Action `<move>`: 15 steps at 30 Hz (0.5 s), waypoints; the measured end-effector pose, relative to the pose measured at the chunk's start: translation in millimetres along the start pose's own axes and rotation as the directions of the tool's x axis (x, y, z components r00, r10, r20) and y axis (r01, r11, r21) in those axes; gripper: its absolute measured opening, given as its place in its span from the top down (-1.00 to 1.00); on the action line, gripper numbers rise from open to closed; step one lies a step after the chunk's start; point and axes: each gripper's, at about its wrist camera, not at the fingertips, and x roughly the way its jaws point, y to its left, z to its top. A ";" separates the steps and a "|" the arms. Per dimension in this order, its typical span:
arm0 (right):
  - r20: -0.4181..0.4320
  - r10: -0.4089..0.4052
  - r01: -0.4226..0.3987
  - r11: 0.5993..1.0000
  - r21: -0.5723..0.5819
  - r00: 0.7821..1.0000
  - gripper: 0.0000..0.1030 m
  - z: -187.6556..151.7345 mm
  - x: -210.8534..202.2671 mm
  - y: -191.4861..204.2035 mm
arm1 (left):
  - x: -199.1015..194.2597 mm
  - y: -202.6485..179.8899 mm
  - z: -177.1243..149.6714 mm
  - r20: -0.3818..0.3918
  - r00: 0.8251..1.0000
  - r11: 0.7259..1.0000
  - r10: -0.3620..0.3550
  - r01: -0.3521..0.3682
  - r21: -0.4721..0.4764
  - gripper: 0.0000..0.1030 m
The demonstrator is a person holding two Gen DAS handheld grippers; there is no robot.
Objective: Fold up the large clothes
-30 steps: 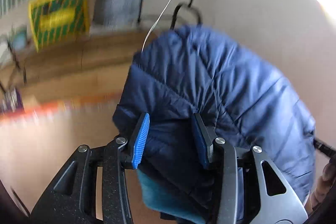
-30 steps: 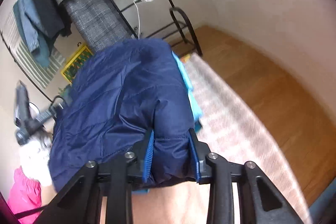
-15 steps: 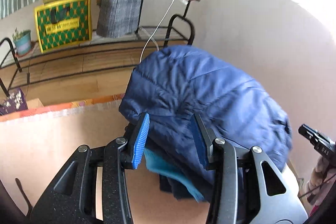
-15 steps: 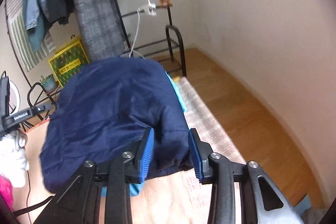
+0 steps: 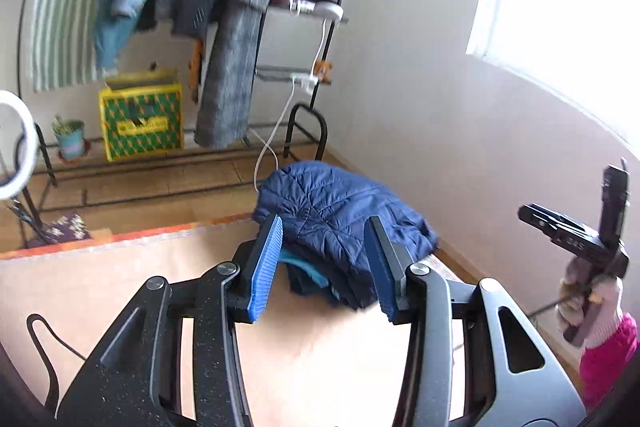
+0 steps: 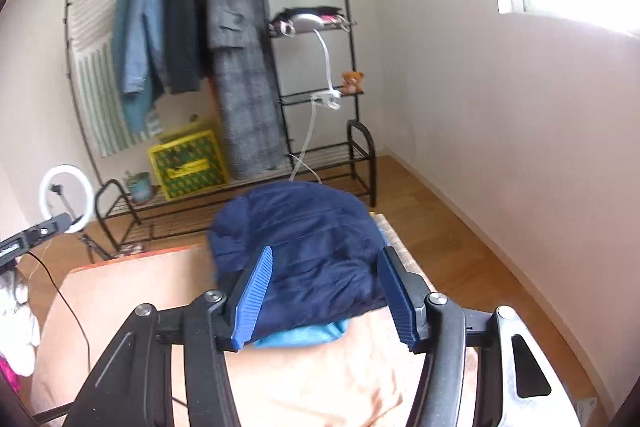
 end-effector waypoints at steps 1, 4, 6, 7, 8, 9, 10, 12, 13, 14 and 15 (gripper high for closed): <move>0.011 0.001 0.000 1.000 -0.009 1.000 -0.17 -2.6 -14.0 6.6 | -26.5 0.1 -2.3 0.015 1.000 1.000 0.004 -0.004 0.012 0.07; 0.047 0.023 -0.022 0.999 -0.025 0.999 -0.24 -11.3 -59.0 25.2 | -93.9 2.2 -9.3 0.035 0.999 0.999 0.022 -0.024 0.037 0.03; 0.066 0.043 -0.041 0.999 -0.030 0.997 -0.24 -18.1 -90.8 36.3 | -135.0 7.3 -14.1 0.048 0.999 0.999 0.024 -0.026 0.040 0.03; 0.074 0.049 -0.047 0.998 -0.033 0.996 -0.24 -21.4 -103.5 39.5 | -156.6 9.2 -17.0 0.053 0.998 0.998 0.026 -0.029 0.050 0.03; 0.082 0.057 -0.054 0.998 -0.041 0.995 -0.25 -24.6 -118.7 43.8 | -174.8 10.7 -19.3 0.061 0.998 0.998 0.032 -0.035 0.056 0.03; 0.093 0.059 -0.055 0.997 -0.046 0.994 -0.25 -27.9 -132.9 47.4 | -197.9 12.9 -23.0 0.079 0.996 0.997 0.036 -0.041 0.061 -0.01; 0.104 0.059 -0.054 0.997 -0.050 0.993 -0.25 -30.1 -145.2 50.4 | -221.2 14.7 -28.6 0.097 0.994 0.997 0.043 -0.050 0.065 -0.07; 0.126 0.059 -0.052 0.997 -0.058 0.990 -0.27 -35.1 -171.2 53.7 | -260.3 19.0 -36.9 0.117 0.992 0.996 0.049 -0.057 0.065 -0.19; 0.140 0.054 -0.046 0.997 -0.064 0.989 -0.27 -37.2 -186.2 55.5 | -279.7 20.4 -40.5 0.121 0.991 0.996 0.049 -0.057 0.066 -0.19; 0.149 0.050 -0.041 0.997 -0.067 0.988 -0.28 -38.7 -195.6 56.7 | -296.0 20.9 -43.5 0.123 0.991 0.996 0.051 -0.059 0.067 -0.19; 0.165 0.049 -0.038 0.997 -0.071 0.985 -0.29 -40.4 -209.8 59.3 | -312.4 20.7 -45.9 0.127 0.990 0.996 0.054 -0.063 0.068 -0.19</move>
